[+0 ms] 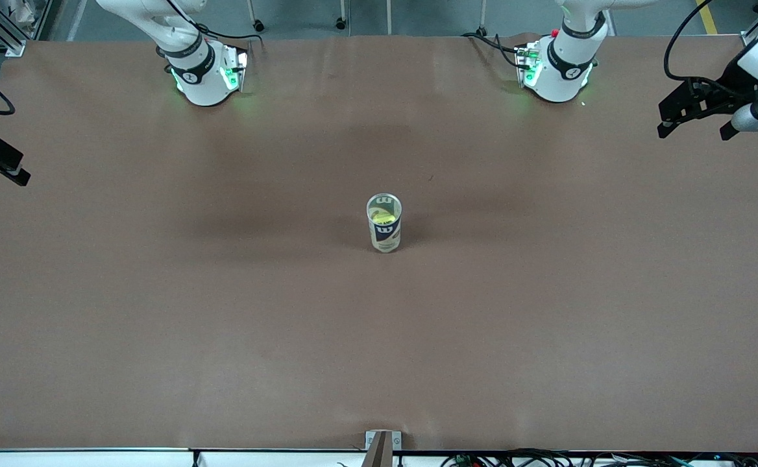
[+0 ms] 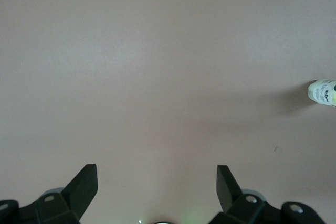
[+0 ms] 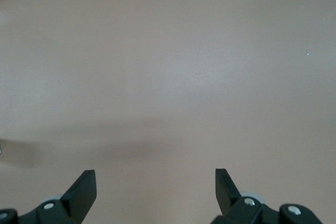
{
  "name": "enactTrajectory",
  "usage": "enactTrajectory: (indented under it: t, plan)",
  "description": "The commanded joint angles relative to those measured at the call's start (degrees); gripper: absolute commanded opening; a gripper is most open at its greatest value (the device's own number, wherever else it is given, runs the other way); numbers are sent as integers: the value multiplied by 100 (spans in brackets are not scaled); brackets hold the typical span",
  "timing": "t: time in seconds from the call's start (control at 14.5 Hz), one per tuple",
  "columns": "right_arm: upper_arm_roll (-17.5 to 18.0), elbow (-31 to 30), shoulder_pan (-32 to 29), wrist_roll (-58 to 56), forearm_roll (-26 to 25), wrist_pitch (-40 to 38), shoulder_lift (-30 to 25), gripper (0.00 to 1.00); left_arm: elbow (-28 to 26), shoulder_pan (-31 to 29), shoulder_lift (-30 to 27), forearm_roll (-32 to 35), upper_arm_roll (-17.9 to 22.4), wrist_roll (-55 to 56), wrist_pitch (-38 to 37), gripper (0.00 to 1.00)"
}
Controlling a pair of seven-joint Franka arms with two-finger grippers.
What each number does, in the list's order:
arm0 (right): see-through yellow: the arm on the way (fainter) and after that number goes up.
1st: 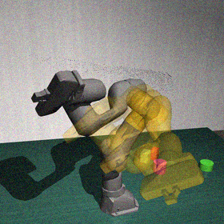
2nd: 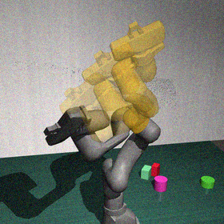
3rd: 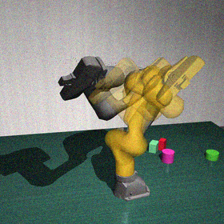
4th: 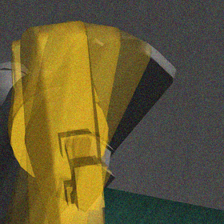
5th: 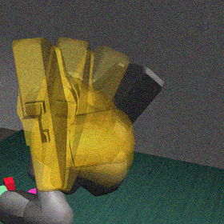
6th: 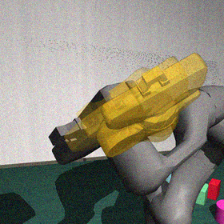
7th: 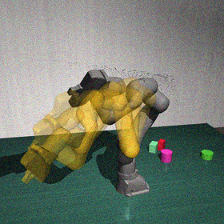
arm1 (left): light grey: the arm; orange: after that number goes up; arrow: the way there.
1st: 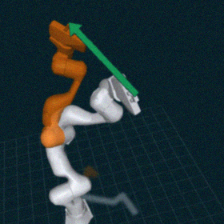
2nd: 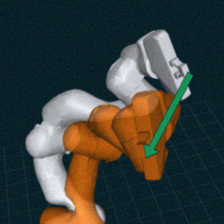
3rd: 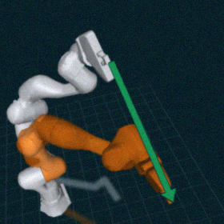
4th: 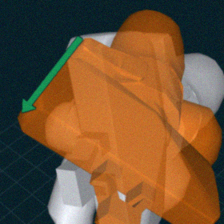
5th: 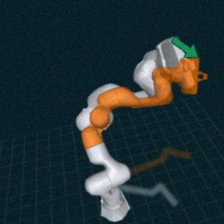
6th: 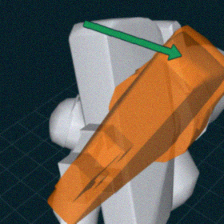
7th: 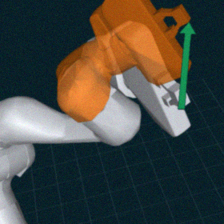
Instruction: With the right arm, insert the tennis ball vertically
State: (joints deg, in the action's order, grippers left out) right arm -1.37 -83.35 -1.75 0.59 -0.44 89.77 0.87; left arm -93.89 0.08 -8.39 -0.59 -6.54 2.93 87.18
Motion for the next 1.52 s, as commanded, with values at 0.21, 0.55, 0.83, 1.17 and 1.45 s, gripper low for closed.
enactTrajectory:
  t: [0.21, 0.55, 0.83, 1.17, 1.45]
  plan:
    - [32, 3, -19, -24, -44, 14, -17, 100, -147, -17, -154, 190, -67, 94, -95, 100]
    - [32, 3, -19, -24, -44, 14, -17, 100, -147, -17, -171, 190, -67, 94, -166, 100]
    - [32, 3, -19, -24, -44, 14, -17, 100, -147, -17, -189, 190, -58, 94, -166, 100]
    - [32, 3, -19, -24, -44, 14, -17, 100, -147, -8, -189, 190, -67, 94, -166, 100]
    - [32, 3, -19, -24, -52, 14, -17, 100, -155, -8, -189, 190, -67, 94, -166, 100]
